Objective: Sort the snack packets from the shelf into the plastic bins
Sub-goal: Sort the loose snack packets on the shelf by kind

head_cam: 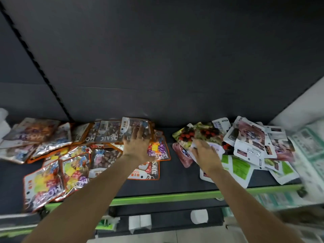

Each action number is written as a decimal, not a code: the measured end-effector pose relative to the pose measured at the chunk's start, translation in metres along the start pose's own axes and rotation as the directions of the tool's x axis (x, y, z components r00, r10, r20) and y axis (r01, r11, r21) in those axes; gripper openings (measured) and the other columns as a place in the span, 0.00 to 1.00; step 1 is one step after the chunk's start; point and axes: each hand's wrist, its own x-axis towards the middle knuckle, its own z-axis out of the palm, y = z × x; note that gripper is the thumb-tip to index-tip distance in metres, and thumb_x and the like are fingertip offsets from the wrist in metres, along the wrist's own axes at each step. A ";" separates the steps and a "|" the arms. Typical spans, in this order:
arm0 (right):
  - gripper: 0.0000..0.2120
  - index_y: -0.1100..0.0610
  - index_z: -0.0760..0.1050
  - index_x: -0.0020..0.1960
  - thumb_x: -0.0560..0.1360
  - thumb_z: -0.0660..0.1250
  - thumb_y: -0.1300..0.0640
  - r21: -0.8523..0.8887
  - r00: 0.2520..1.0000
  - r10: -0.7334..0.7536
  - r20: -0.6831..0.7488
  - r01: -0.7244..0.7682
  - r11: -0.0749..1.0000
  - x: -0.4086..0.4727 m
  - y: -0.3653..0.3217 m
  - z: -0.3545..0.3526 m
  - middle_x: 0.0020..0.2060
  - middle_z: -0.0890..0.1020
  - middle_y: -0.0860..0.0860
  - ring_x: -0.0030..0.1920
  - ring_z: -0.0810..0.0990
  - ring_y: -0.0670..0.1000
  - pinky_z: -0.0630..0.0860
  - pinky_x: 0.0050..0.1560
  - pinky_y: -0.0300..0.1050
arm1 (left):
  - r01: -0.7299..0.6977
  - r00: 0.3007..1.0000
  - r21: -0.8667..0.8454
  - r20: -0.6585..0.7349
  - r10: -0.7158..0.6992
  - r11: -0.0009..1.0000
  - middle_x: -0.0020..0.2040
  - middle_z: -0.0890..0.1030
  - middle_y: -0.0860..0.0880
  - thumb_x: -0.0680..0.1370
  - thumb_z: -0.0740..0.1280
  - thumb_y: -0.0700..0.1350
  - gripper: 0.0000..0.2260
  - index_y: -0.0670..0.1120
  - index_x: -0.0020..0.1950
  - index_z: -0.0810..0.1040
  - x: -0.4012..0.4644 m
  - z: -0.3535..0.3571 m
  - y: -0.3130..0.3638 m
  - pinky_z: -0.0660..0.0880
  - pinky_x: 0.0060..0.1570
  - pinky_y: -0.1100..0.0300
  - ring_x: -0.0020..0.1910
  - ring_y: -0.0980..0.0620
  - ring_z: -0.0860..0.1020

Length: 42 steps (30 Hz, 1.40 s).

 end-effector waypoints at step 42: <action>0.25 0.48 0.56 0.76 0.81 0.56 0.46 0.135 0.920 -0.383 0.086 0.370 0.919 0.038 -0.390 0.076 0.73 0.64 0.50 0.70 0.67 0.53 0.71 0.64 0.52 | 0.026 0.954 -0.194 -0.288 -0.082 0.981 0.66 0.74 0.44 0.81 0.58 0.49 0.19 0.54 0.73 0.62 -0.086 0.005 -0.344 0.75 0.57 0.50 0.61 0.43 0.75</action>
